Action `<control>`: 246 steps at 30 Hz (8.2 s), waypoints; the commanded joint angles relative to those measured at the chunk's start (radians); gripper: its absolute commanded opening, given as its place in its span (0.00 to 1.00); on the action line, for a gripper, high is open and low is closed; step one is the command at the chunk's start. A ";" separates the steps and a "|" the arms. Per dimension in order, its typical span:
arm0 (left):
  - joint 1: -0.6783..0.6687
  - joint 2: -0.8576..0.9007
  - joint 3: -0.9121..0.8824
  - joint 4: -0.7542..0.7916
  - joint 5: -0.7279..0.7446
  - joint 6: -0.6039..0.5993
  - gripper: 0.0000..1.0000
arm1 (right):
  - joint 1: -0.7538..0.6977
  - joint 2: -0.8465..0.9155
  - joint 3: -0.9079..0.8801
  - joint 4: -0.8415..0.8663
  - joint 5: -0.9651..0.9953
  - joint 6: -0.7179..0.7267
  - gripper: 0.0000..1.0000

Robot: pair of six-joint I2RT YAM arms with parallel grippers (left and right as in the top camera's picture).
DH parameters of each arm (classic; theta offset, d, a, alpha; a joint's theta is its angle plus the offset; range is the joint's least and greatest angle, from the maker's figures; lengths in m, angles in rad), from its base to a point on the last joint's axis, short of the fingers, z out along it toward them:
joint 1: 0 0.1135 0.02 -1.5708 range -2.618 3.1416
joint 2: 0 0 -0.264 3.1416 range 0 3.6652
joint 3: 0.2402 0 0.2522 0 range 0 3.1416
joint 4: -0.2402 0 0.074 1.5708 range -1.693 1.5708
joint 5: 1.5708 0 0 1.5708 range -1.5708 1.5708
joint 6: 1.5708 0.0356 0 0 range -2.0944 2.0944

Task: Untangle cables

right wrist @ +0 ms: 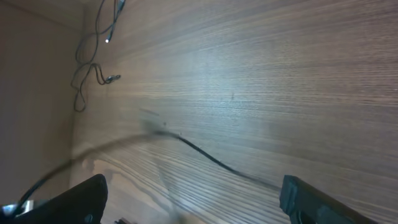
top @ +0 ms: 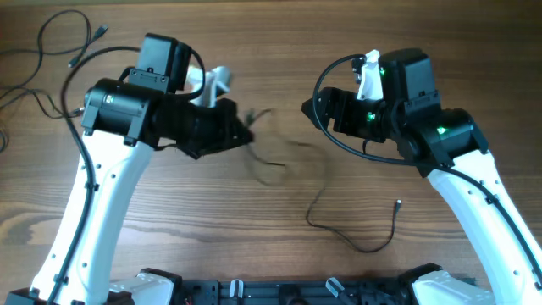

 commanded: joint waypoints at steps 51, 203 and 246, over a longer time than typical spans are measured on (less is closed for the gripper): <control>0.143 0.017 0.016 -0.053 0.388 0.014 0.04 | 0.023 0.136 0.024 -0.029 -0.235 -0.475 0.04; 1.213 0.316 0.044 0.697 -0.291 -0.206 1.00 | -0.128 0.019 0.042 -0.133 0.039 -0.168 1.00; -0.061 -0.464 0.043 -0.052 -0.427 -0.068 1.00 | -0.129 0.011 0.042 -0.269 0.116 -0.168 1.00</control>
